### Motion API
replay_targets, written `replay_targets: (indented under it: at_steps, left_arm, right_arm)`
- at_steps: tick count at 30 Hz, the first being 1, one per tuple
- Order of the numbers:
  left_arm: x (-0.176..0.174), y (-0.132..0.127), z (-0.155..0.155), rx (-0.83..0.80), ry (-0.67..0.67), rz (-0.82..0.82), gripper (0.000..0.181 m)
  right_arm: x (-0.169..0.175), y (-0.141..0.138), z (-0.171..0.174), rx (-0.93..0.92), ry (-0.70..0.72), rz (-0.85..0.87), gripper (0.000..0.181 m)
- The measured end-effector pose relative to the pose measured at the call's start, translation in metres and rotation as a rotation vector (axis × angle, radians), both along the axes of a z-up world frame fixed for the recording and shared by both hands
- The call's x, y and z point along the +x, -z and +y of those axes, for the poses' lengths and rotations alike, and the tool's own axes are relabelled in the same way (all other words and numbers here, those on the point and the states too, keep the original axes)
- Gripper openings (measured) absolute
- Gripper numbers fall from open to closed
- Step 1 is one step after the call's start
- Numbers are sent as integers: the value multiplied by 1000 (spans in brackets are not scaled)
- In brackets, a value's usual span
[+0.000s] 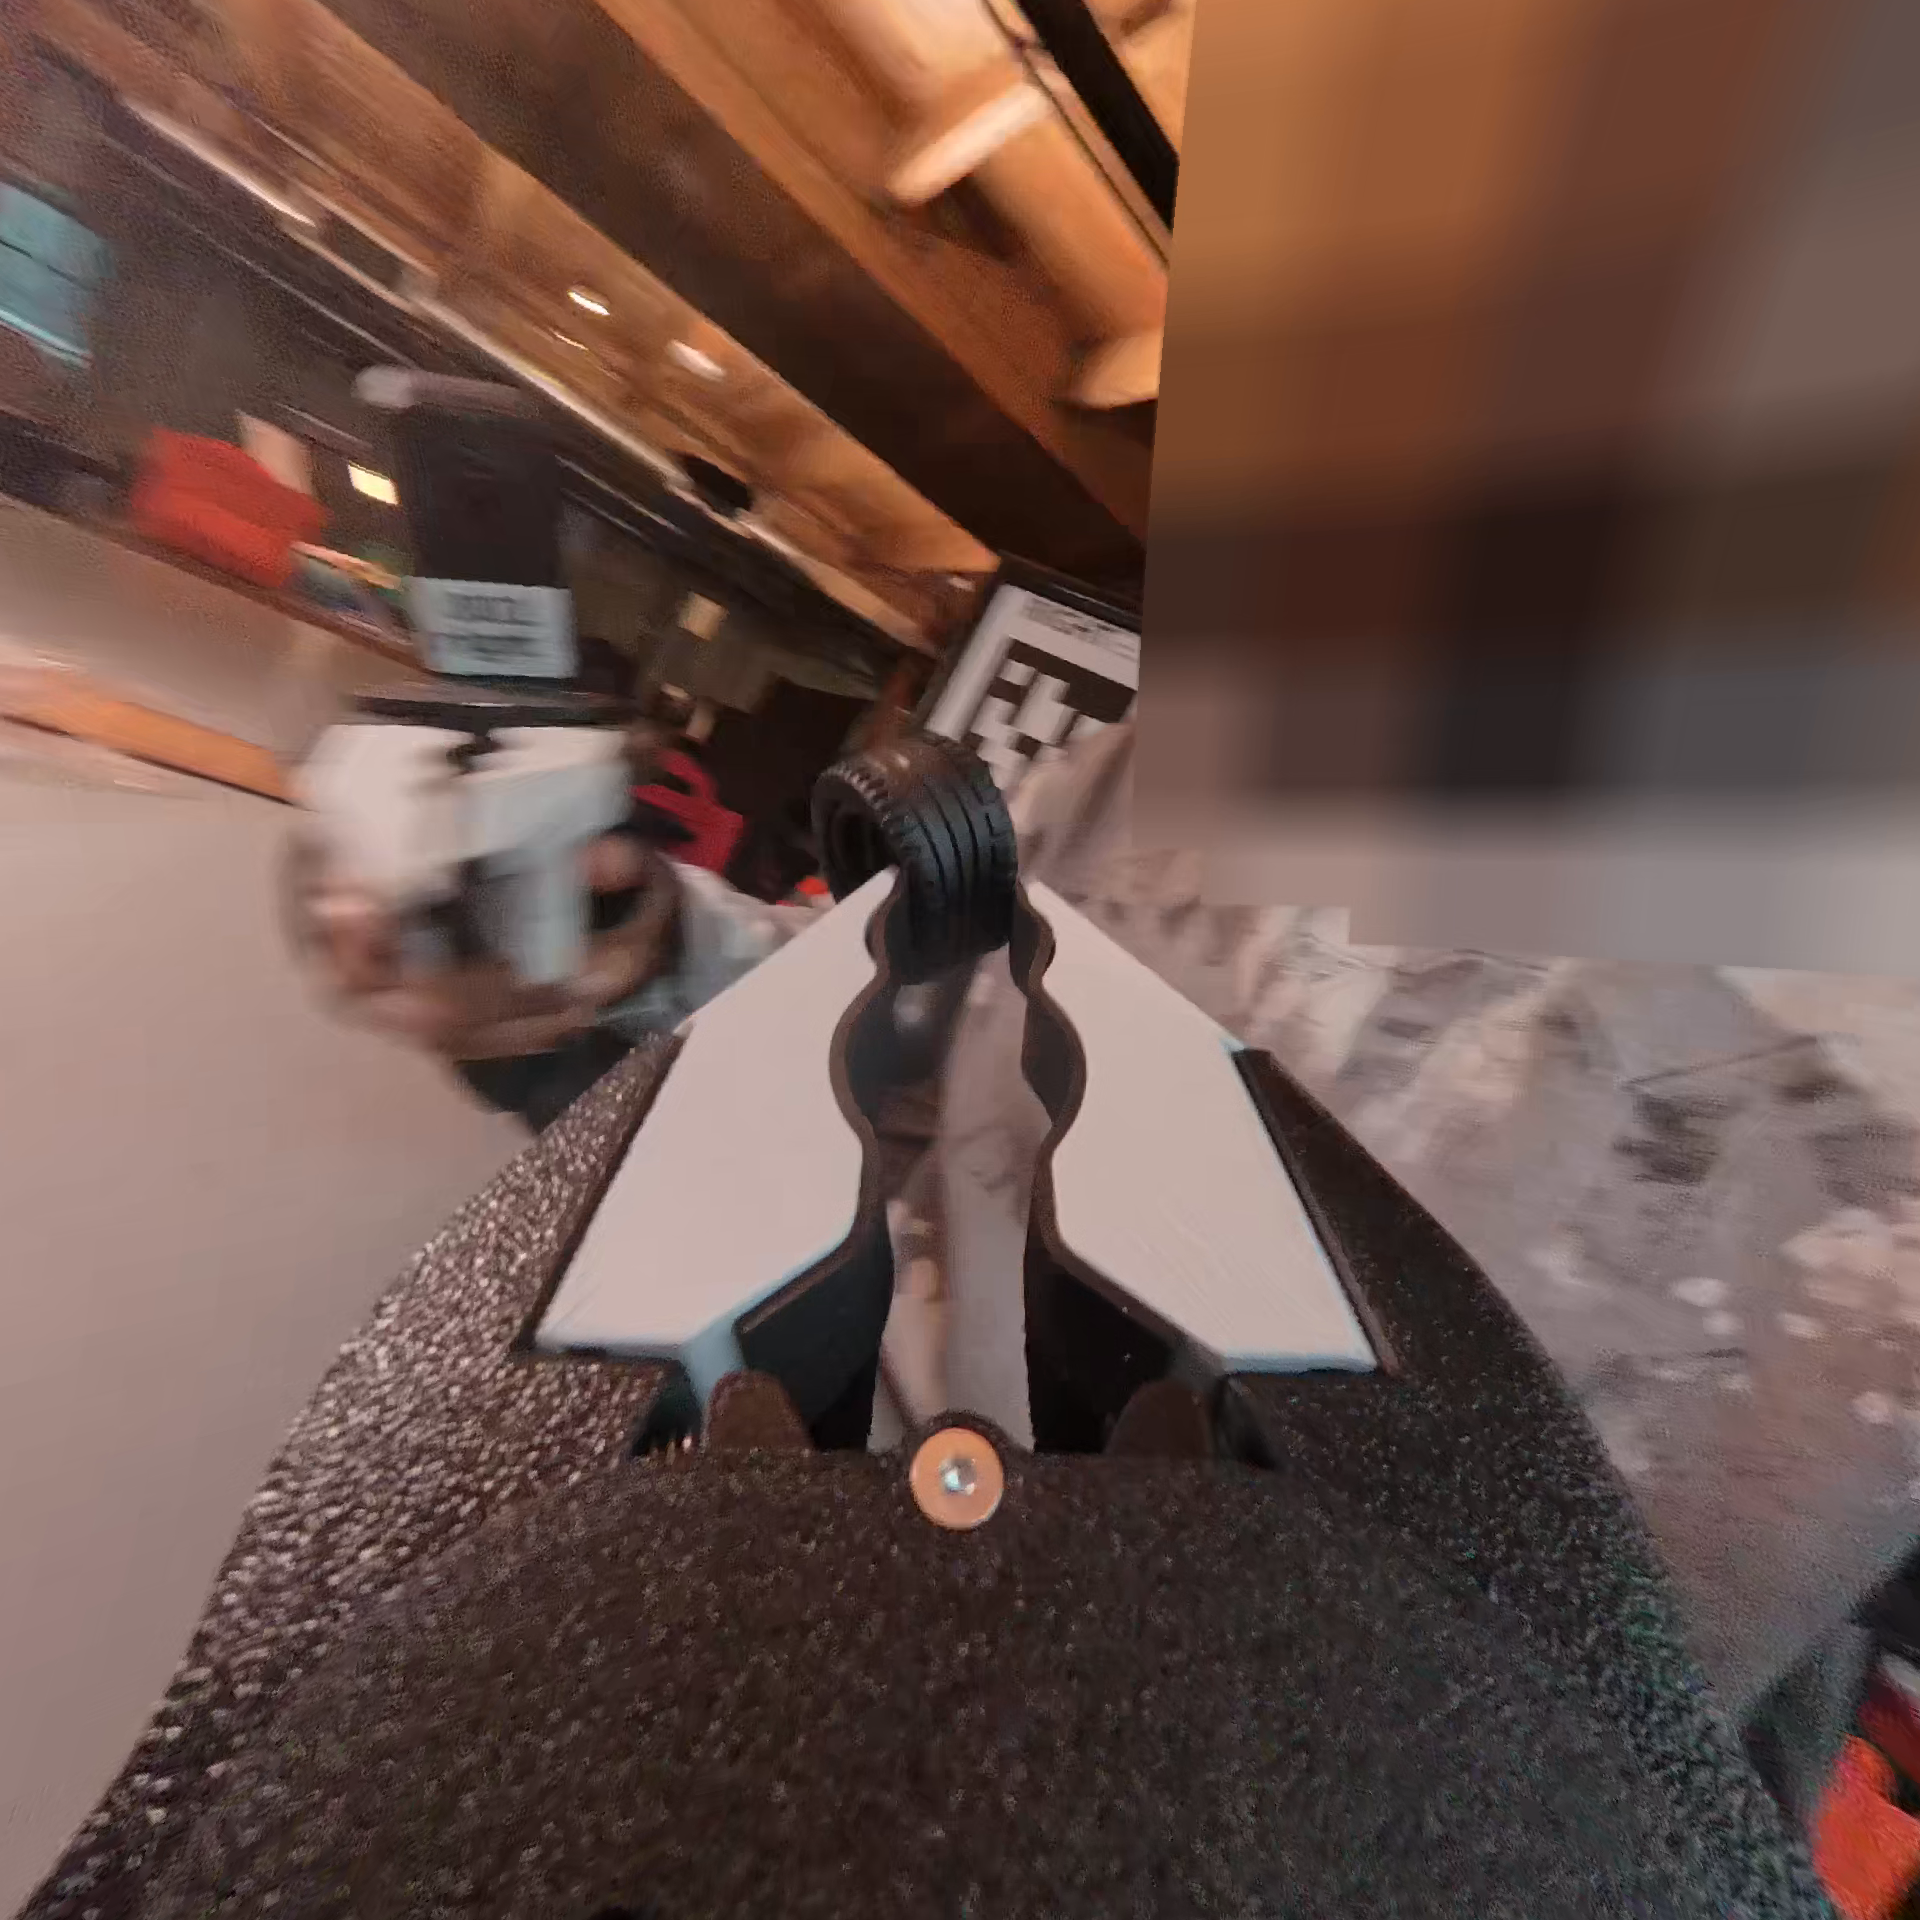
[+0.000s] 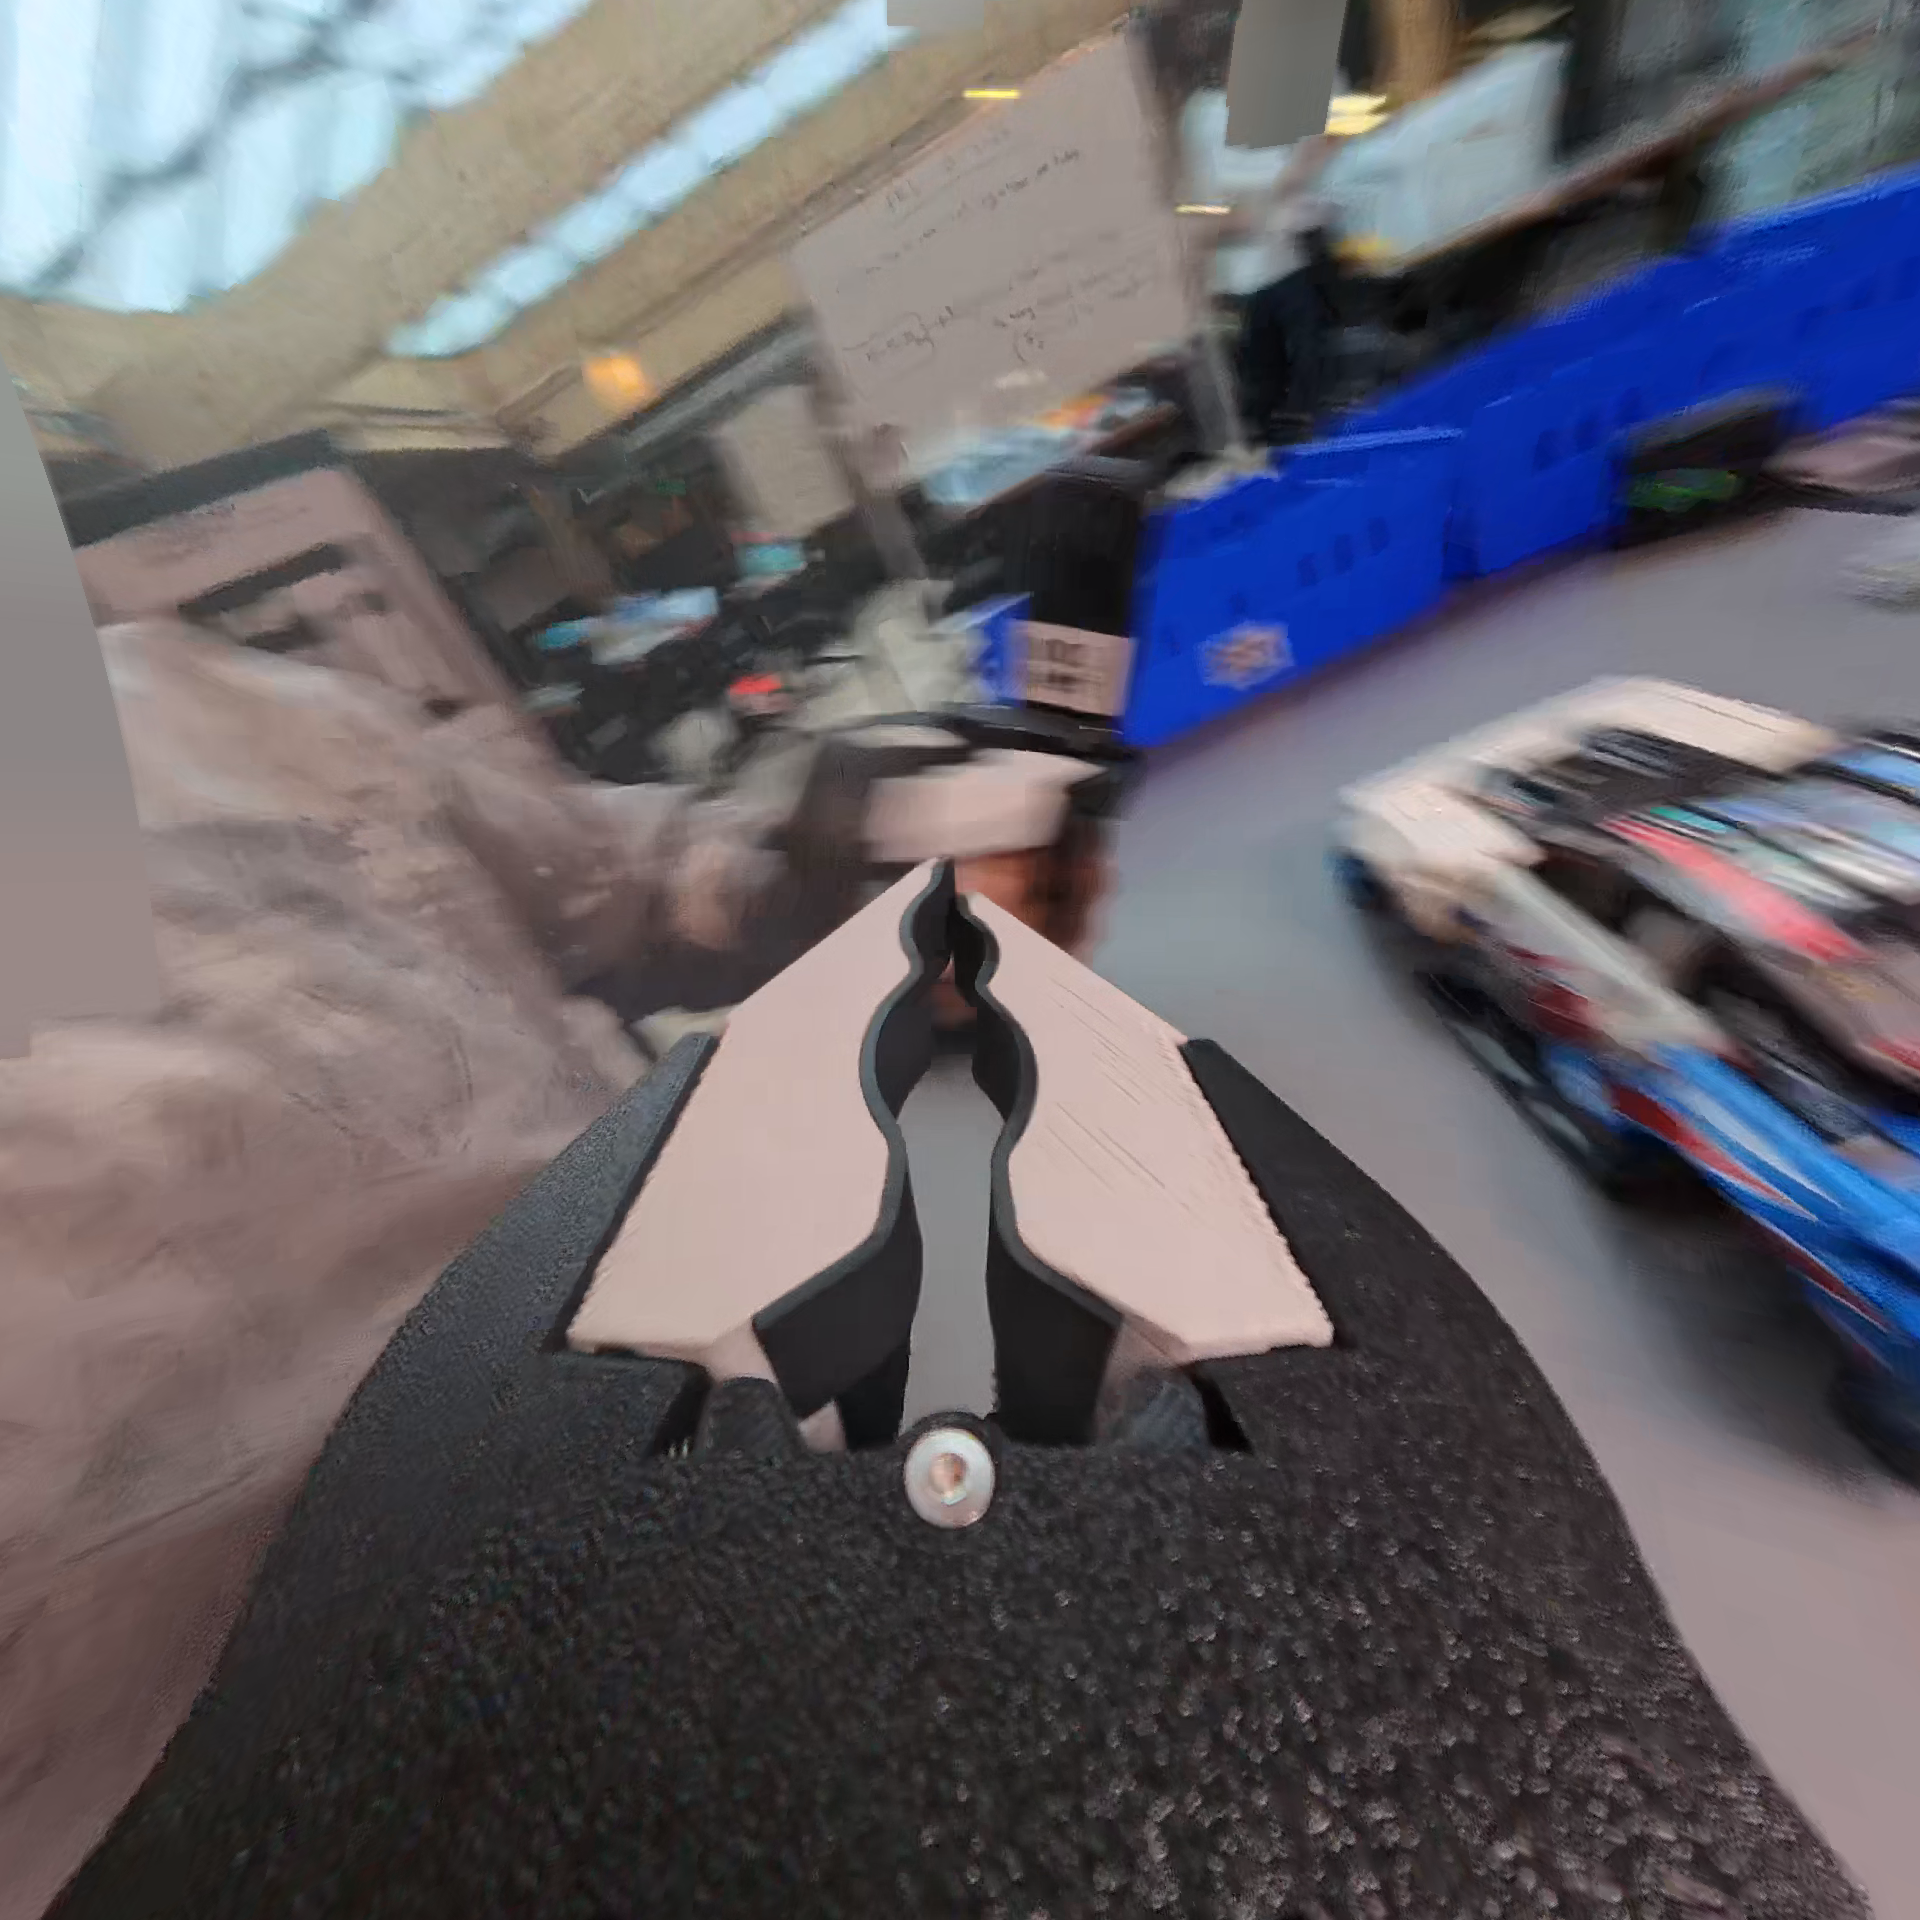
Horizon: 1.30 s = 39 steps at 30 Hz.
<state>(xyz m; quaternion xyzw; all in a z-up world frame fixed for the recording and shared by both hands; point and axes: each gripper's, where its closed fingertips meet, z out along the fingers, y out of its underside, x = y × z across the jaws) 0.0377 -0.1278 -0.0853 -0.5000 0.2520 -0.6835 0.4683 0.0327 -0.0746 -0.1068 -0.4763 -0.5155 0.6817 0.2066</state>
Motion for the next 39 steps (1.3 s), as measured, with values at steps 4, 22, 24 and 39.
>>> replay_targets:
  at_steps: [4, 22, 24, 39]
  left_arm:
    - [50, 11, -21, 252, -10, 304, 18]
    - [-7, 20, 33, -66, -170, 118, 20]
    - [-8, 18, 34, -71, -182, 112, 20]
    - [-1, 39, 46, -122, -278, 290, 22]
  right_arm:
    - [4, 10, 17, 11, 66, -17, 0]
    - [4, -4, 4, -157, -69, 71, 17]
    - [5, -7, 3, -185, -87, 80, 23]
    - [-1, 10, 5, -145, -62, 20, 20]
